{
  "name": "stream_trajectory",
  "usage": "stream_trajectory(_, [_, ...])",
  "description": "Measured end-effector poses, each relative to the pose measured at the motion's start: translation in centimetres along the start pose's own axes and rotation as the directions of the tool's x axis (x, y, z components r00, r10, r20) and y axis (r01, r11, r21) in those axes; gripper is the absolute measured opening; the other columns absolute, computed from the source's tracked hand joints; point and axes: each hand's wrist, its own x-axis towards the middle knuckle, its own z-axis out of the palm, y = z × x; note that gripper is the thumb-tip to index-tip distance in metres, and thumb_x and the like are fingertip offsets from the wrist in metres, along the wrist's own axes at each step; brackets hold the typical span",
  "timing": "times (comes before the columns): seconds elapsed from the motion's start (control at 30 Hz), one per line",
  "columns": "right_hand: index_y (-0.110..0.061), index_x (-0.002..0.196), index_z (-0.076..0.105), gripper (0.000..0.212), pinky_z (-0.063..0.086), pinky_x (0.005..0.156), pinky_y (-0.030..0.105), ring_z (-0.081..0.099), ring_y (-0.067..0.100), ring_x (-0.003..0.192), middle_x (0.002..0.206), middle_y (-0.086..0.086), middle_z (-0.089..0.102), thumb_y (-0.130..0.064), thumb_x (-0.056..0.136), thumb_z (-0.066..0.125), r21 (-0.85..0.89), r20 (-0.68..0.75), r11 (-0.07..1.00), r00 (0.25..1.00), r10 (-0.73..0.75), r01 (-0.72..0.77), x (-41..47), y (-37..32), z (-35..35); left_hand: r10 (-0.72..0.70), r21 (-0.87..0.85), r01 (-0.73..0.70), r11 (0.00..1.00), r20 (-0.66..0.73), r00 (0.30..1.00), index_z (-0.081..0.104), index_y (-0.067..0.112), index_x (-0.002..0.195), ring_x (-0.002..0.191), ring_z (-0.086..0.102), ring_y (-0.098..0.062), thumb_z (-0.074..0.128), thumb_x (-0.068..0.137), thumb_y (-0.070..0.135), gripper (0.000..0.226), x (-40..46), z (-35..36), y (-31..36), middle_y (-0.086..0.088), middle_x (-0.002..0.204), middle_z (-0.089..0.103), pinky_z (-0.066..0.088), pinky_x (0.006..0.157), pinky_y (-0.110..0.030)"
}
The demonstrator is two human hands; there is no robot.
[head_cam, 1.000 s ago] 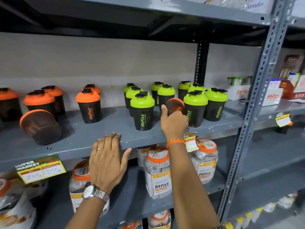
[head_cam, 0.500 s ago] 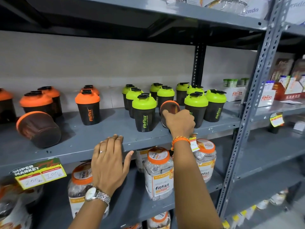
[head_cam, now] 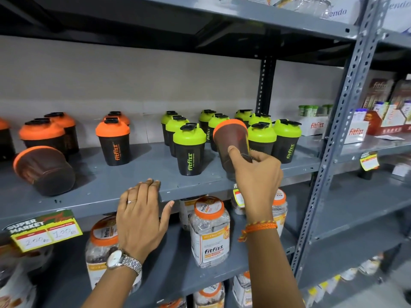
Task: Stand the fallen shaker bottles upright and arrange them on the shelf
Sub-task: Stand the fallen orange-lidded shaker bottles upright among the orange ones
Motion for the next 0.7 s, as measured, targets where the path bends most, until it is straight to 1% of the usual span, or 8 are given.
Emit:
stream_trajectory(0.03, [-0.016,0.088,0.075,0.045,0.059,0.076,0.036,0.071,0.010,0.076,0.076,-0.007,0.076,-0.055,0.067,0.077,0.095,0.019,0.996,1.000,0.003,-0.005,-0.6,-0.4,-0.3,0.001,-0.004,-0.001,1.000,0.005,1.000,0.058,0.011,0.132,0.117,0.059,-0.033,0.043,0.096,0.054,0.057,0.0,-0.1,-0.1,-0.010,0.130,0.065,0.038,0.106,-0.047])
stream_trajectory(0.1, [-0.028,0.086,0.072,0.024,0.060,0.077,0.031,0.074,0.002,0.078,0.084,-0.009,0.078,-0.042,0.070,0.084,0.297,0.063,0.955,0.997,-0.033,0.013,-1.8,-0.9,0.0,0.018,-0.008,-0.018,1.000,0.015,1.000,0.057,0.012,0.133,0.119,0.059,-0.032,0.044,0.096,0.055,0.058,0.0,-0.5,-0.2,-0.009,0.131,0.064,0.039,0.108,-0.045])
stream_trajectory(0.2, [-0.033,0.095,0.069,0.035,0.061,0.076,0.030,0.075,0.009,0.086,0.102,0.003,0.076,-0.037,0.065,0.087,0.408,0.120,0.912,0.987,-0.111,0.053,-3.5,-1.1,1.8,0.052,0.003,-0.052,0.999,0.026,0.998,0.057,0.013,0.135,0.125,0.058,-0.031,0.046,0.096,0.054,0.058,-0.1,-1.4,-0.9,-0.008,0.135,0.064,0.038,0.112,-0.044])
stream_trajectory(0.3, [-0.022,0.099,0.072,0.050,0.060,0.076,0.031,0.073,0.008,0.084,0.096,-0.001,0.075,-0.047,0.058,0.085,0.285,0.189,0.950,0.963,-0.189,0.131,-5.1,-1.4,4.4,-0.015,-0.023,0.015,1.000,-0.005,1.000,0.059,0.015,0.132,0.128,0.058,-0.031,0.047,0.095,0.053,0.054,-0.8,-2.6,-2.7,-0.006,0.133,0.065,0.037,0.113,-0.045])
stream_trajectory(0.43, [-0.020,0.087,0.071,0.047,0.046,0.067,0.008,0.067,0.003,0.075,0.084,-0.009,0.075,-0.048,0.053,0.086,0.234,0.257,0.952,0.932,-0.255,0.196,-7.9,-3.0,7.5,-0.138,-0.041,0.135,0.990,-0.070,0.988,0.061,0.017,0.127,0.119,0.059,-0.031,0.045,0.096,0.051,0.049,-2.8,-4.7,-7.5,-0.005,0.126,0.067,0.041,0.105,-0.046])
stream_trajectory(0.47, [-0.020,0.087,0.071,0.048,0.047,0.068,0.009,0.067,0.005,0.077,0.085,-0.009,0.075,-0.050,0.052,0.085,0.223,0.285,0.952,0.920,-0.270,0.210,-8.6,-3.3,8.4,-0.167,-0.042,0.164,0.986,-0.082,0.983,0.061,0.016,0.127,0.116,0.060,-0.031,0.045,0.097,0.050,0.048,-3.4,-5.2,-8.9,-0.007,0.124,0.068,0.042,0.102,-0.047])
stream_trajectory(0.57, [-0.021,0.086,0.067,0.052,0.050,0.073,0.027,0.067,0.017,0.085,0.088,-0.003,0.071,-0.058,0.050,0.077,0.102,0.378,0.958,0.880,-0.287,0.269,-10.6,-3.8,11.2,-0.238,-0.021,0.238,0.971,-0.094,0.967,0.061,0.014,0.127,0.118,0.059,-0.034,0.044,0.096,0.048,0.049,-4.8,-6.2,-12.6,-0.010,0.125,0.068,0.042,0.101,-0.048])
stream_trajectory(0.7, [-0.019,0.076,0.065,0.050,0.055,0.069,0.035,0.066,0.024,0.080,0.080,0.002,0.067,-0.061,0.049,0.070,-0.022,0.457,0.948,0.847,-0.272,0.316,-12.1,-3.9,14.2,-0.276,-0.016,0.276,0.961,-0.094,0.956,0.060,0.013,0.126,0.126,0.056,-0.037,0.040,0.097,0.047,0.050,-5.5,-7.0,-16.6,-0.012,0.127,0.066,0.041,0.105,-0.051])
